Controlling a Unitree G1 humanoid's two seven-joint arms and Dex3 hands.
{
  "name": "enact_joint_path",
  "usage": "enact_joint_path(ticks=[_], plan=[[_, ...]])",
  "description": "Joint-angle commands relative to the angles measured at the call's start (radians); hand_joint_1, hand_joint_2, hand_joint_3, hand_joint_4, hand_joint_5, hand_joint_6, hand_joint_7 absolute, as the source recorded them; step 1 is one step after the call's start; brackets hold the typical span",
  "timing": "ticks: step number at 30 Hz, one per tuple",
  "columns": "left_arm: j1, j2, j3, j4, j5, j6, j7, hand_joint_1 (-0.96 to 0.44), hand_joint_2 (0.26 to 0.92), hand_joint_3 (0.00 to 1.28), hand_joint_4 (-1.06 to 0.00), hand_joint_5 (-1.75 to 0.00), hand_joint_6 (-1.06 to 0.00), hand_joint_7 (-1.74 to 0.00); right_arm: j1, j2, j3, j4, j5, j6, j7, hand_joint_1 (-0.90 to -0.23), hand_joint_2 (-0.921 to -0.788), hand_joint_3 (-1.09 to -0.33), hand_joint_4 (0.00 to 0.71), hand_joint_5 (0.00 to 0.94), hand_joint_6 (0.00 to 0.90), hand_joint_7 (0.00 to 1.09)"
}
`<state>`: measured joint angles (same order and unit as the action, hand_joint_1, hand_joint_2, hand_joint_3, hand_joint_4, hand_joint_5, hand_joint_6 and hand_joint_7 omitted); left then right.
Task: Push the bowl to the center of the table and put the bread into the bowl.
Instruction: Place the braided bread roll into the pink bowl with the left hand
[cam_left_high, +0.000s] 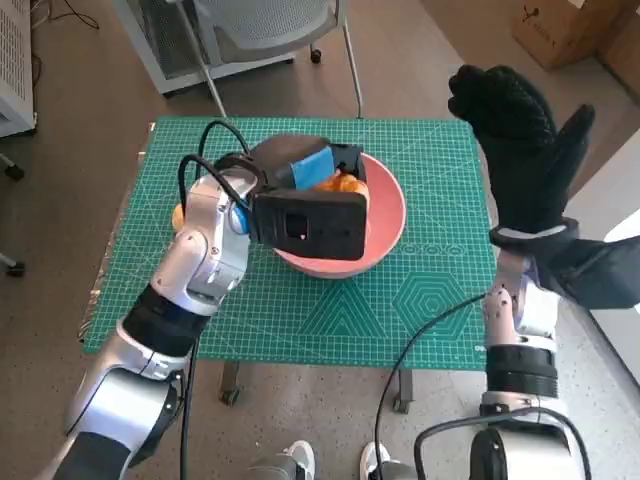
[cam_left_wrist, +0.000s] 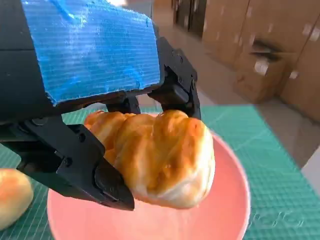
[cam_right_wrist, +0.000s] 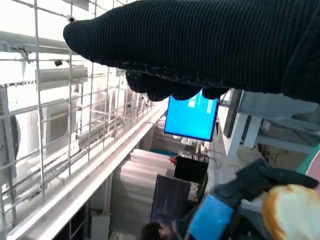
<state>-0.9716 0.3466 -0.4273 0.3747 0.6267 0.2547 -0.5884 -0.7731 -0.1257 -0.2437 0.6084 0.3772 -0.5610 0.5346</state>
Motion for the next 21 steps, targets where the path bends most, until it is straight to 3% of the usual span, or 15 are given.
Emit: enact_joint_path(ticks=[1, 8, 21], plan=[[-0.034, 0.003, 0.005, 0.023, -0.032, -0.001, -0.054, -0.09, 0.804, 0.05, -0.13, -0.10, -0.27, -0.14, 0.028, -0.010, -0.002, 0.005, -0.011, 0.002, -0.011, -0.655, -0.921, -0.529, 0.236, 0.000, 0.419, 0.00], [-0.012, 0.016, 0.010, -0.001, -0.047, -0.014, -0.065, -0.19, 0.772, 0.02, -0.02, -0.01, -0.22, -0.03, 0.026, -0.009, -0.001, 0.010, -0.010, 0.002, -0.012, -0.660, -0.921, -0.532, 0.235, 0.000, 0.419, 0.00], [0.025, 0.058, 0.039, -0.056, -0.055, -0.060, -0.034, -0.36, 0.775, 0.01, 0.00, 0.00, -0.18, 0.00, 0.013, -0.008, 0.001, 0.039, -0.008, -0.013, -0.002, -0.657, -0.921, -0.540, 0.234, 0.000, 0.418, 0.00]])
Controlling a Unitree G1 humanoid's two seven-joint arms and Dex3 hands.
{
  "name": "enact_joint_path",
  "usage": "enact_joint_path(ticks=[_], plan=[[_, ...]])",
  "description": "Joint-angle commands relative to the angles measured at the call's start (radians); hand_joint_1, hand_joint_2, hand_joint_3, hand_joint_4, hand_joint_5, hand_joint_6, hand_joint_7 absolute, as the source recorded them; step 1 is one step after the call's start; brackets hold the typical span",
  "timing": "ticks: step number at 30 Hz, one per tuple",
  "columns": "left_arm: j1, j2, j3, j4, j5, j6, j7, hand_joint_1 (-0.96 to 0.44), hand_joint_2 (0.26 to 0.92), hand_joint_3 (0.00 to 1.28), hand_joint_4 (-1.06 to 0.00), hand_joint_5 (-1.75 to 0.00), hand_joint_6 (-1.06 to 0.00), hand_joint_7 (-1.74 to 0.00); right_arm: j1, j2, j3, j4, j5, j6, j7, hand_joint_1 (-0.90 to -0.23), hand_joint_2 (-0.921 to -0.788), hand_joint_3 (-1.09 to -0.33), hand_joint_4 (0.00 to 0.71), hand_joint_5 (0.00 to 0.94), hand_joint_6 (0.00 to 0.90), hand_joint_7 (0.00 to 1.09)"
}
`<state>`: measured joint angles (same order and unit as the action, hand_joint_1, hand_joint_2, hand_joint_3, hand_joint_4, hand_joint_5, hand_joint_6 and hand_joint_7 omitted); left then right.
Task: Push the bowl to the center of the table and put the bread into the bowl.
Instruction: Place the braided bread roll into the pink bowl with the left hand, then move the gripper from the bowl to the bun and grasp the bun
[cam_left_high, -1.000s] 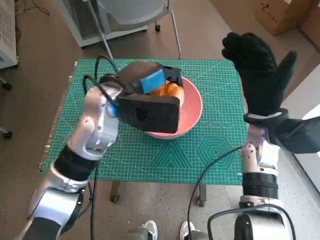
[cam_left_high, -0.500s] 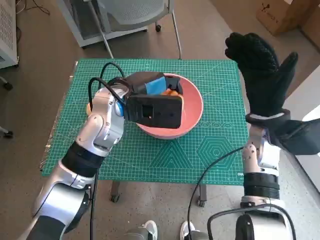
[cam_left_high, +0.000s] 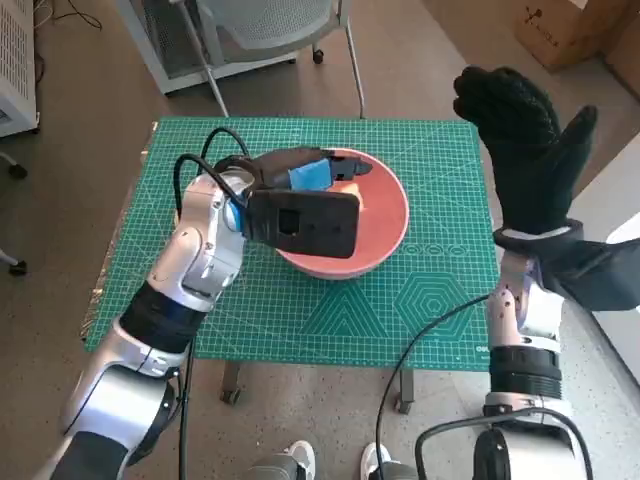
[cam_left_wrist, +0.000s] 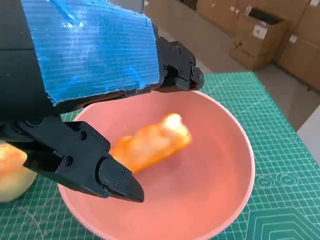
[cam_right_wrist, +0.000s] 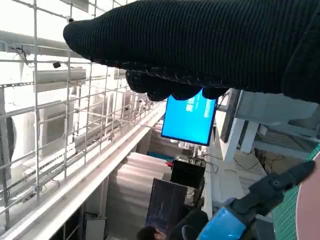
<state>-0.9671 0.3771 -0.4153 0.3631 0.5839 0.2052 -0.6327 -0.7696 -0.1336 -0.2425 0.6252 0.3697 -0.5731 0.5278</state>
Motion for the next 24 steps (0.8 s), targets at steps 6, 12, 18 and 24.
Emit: enact_joint_path(ticks=[6, 12, 18, 24], plan=[[0.067, 0.084, 0.088, -0.139, -0.044, -0.013, -0.002, -0.38, 0.777, 0.01, 0.00, 0.00, -0.18, 0.00, 0.007, 0.001, 0.000, 0.034, 0.003, -0.005, 0.010, -0.653, -0.921, -0.543, 0.234, 0.000, 0.419, 0.00], [0.122, 0.183, 0.184, -0.254, -0.097, -0.012, -0.035, -0.37, 0.776, 0.00, 0.00, 0.00, -0.19, 0.00, 0.008, 0.001, -0.003, 0.033, 0.012, -0.001, 0.017, -0.654, -0.921, -0.541, 0.237, 0.001, 0.420, 0.00], [0.158, 0.272, 0.258, -0.342, -0.114, 0.016, -0.054, -0.30, 0.766, 0.00, 0.00, 0.00, -0.19, 0.00, 0.008, 0.003, -0.003, 0.033, 0.020, 0.002, 0.023, -0.656, -0.921, -0.542, 0.238, 0.001, 0.420, 0.00], [0.191, 0.340, 0.300, -0.422, -0.097, 0.104, -0.076, -0.18, 0.742, 0.00, 0.00, 0.00, -0.19, 0.00, 0.005, 0.008, -0.003, 0.039, 0.033, 0.010, 0.033, -0.656, -0.921, -0.540, 0.238, 0.001, 0.421, 0.00]])
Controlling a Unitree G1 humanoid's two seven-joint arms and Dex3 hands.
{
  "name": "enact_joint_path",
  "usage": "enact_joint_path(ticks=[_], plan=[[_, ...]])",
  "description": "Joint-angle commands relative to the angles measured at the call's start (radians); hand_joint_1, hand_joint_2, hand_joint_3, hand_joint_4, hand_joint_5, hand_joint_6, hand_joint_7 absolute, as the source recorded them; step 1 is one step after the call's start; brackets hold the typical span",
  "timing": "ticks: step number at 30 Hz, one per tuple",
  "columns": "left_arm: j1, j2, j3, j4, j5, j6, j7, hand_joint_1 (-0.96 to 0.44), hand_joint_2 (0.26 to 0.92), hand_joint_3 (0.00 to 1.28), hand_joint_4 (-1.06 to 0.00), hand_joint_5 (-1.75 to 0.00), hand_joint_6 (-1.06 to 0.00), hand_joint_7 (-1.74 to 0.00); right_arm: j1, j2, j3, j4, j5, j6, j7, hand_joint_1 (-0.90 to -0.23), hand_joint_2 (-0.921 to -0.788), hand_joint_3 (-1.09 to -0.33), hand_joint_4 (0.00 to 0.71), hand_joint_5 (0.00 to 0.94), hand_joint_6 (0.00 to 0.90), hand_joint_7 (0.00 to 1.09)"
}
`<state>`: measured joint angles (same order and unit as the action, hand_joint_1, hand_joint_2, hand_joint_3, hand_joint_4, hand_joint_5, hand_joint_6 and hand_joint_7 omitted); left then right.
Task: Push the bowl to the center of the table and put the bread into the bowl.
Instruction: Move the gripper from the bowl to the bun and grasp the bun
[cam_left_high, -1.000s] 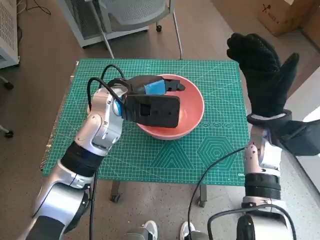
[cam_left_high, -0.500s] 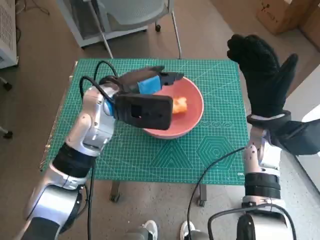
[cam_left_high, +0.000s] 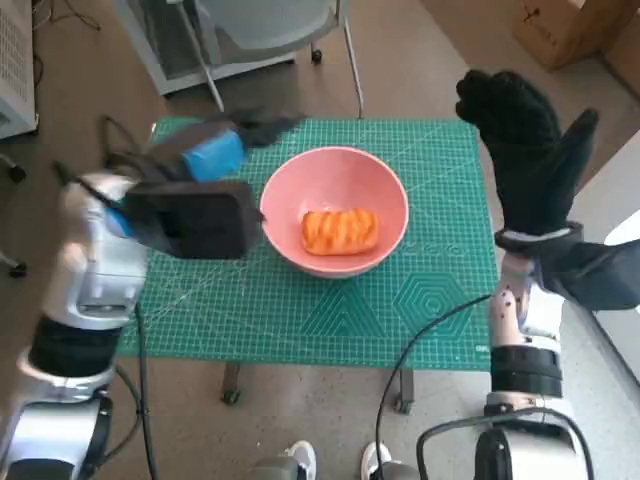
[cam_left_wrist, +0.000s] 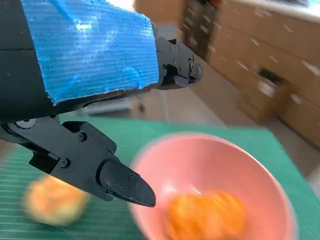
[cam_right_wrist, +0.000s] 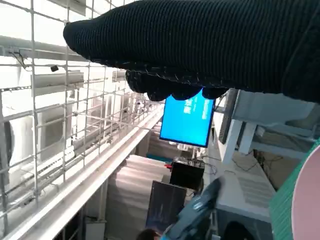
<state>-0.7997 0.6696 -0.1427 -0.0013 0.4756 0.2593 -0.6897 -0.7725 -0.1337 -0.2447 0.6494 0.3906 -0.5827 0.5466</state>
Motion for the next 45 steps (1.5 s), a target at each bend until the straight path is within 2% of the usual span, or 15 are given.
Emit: enact_joint_path(ticks=[1, 10, 20, 27, 31, 37, 45], plan=[[0.031, 0.060, 0.033, -0.063, 0.015, 0.062, -0.020, -0.18, 0.740, 0.00, 0.00, 0.00, -0.19, 0.00, 0.008, 0.010, -0.001, 0.014, 0.014, 0.021, 0.016, -0.655, -0.921, -0.540, 0.238, 0.001, 0.422, 0.00], [0.080, 0.140, 0.046, -0.059, 0.038, 0.116, -0.026, -0.17, 0.720, 0.00, 0.00, 0.00, -0.18, 0.00, 0.004, 0.017, -0.007, 0.018, 0.024, 0.031, 0.031, -0.645, -0.921, -0.535, 0.238, 0.001, 0.433, 0.01], [0.108, 0.169, -0.001, -0.016, 0.073, 0.140, -0.030, -0.12, 0.712, 0.00, 0.00, 0.00, -0.17, 0.00, -0.006, 0.021, -0.011, 0.040, 0.029, 0.029, 0.050, -0.641, -0.921, -0.534, 0.238, 0.000, 0.438, 0.01], [0.064, 0.148, -0.094, 0.108, 0.149, 0.130, -0.025, 0.04, 0.717, 0.00, 0.00, 0.00, -0.16, 0.00, -0.009, 0.023, -0.008, 0.038, 0.030, 0.038, 0.053, -0.635, -0.921, -0.534, 0.247, 0.004, 0.436, 0.01], [0.036, 0.131, -0.133, 0.172, 0.179, 0.123, -0.017, 0.08, 0.722, 0.01, 0.00, 0.00, -0.16, 0.00, -0.005, 0.023, -0.007, 0.030, 0.029, 0.041, 0.055, -0.632, -0.921, -0.533, 0.254, 0.007, 0.432, 0.00], [0.007, 0.102, -0.168, 0.258, 0.194, 0.092, 0.002, 0.08, 0.722, 0.00, 0.00, 0.00, -0.15, 0.00, 0.000, 0.019, -0.008, 0.029, 0.028, 0.037, 0.058, -0.633, -0.921, -0.532, 0.257, 0.007, 0.427, 0.00], [-0.032, 0.061, -0.197, 0.417, 0.201, 0.007, 0.073, 0.01, 0.715, 0.00, 0.00, 0.00, -0.15, 0.00, 0.003, 0.017, -0.015, 0.023, 0.034, 0.044, 0.056, -0.635, -0.921, -0.531, 0.258, 0.005, 0.427, 0.00]])
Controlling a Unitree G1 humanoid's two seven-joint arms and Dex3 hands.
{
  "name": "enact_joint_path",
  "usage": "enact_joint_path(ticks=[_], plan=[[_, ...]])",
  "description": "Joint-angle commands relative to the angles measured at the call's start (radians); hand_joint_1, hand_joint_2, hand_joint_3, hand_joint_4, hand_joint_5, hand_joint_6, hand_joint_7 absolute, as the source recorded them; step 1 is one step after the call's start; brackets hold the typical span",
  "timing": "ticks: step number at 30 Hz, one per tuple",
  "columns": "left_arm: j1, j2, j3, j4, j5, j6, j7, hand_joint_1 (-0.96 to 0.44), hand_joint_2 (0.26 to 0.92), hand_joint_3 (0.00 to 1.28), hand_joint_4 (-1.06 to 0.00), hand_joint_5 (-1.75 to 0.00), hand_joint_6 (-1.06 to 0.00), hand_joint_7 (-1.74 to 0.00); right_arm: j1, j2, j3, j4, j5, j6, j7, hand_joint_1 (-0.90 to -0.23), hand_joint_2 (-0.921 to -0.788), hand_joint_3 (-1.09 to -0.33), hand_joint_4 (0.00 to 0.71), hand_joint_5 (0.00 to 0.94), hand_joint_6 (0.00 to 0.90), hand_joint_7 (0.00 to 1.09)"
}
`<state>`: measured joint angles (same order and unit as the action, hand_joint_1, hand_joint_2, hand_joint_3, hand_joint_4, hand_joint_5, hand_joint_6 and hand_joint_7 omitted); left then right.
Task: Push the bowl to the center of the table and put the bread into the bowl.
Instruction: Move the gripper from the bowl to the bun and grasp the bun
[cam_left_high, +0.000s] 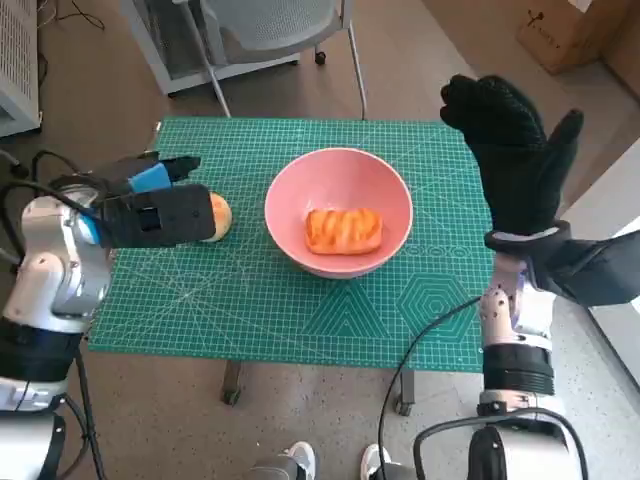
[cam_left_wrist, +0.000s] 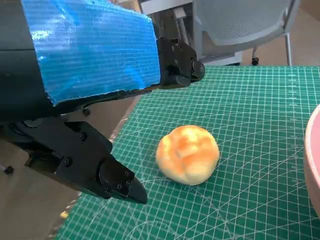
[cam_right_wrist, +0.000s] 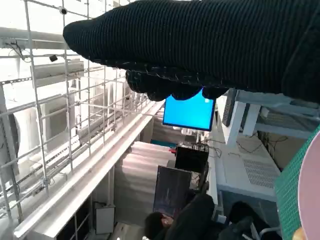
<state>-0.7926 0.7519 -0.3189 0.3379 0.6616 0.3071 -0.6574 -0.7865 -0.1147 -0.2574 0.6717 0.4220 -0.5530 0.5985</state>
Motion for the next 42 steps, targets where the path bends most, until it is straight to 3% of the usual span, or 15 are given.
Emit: enact_joint_path(ticks=[1, 9, 17, 33, 42], plan=[[-0.044, -0.024, -0.023, 0.091, 0.016, -0.047, 0.046, 0.00, 0.715, 0.00, 0.00, 0.00, -0.15, 0.00, 0.017, -0.002, -0.002, 0.000, 0.003, 0.014, 0.004, -0.635, -0.921, -0.531, 0.258, 0.005, 0.427, 0.00], [-0.115, -0.089, -0.114, 0.306, 0.095, -0.116, 0.170, -0.16, 0.708, 0.00, 0.00, 0.00, -0.16, 0.00, 0.020, -0.002, -0.003, -0.007, -0.010, 0.006, -0.016, -0.635, -0.921, -0.532, 0.258, 0.003, 0.437, 0.01], [-0.186, -0.156, -0.182, 0.523, 0.144, -0.178, 0.271, -0.18, 0.706, 0.00, 0.00, 0.00, -0.16, 0.00, 0.028, -0.007, -0.003, -0.011, -0.013, -0.002, -0.015, -0.639, -0.921, -0.533, 0.258, 0.002, 0.449, 0.01], [-0.244, -0.251, -0.226, 0.798, 0.128, -0.279, 0.367, -0.09, 0.714, 0.00, 0.00, 0.00, -0.20, -0.01, 0.046, -0.016, -0.002, -0.035, -0.029, -0.010, -0.026, -0.644, -0.921, -0.538, 0.248, 0.001, 0.452, 0.01], [-0.251, -0.280, -0.253, 0.888, 0.133, -0.289, 0.408, -0.02, 0.771, 0.03, -0.07, -0.02, -0.25, -0.03, 0.065, -0.020, 0.002, -0.066, -0.045, -0.010, -0.039, -0.648, -0.921, -0.537, 0.250, 0.001, 0.438, 0.00]])
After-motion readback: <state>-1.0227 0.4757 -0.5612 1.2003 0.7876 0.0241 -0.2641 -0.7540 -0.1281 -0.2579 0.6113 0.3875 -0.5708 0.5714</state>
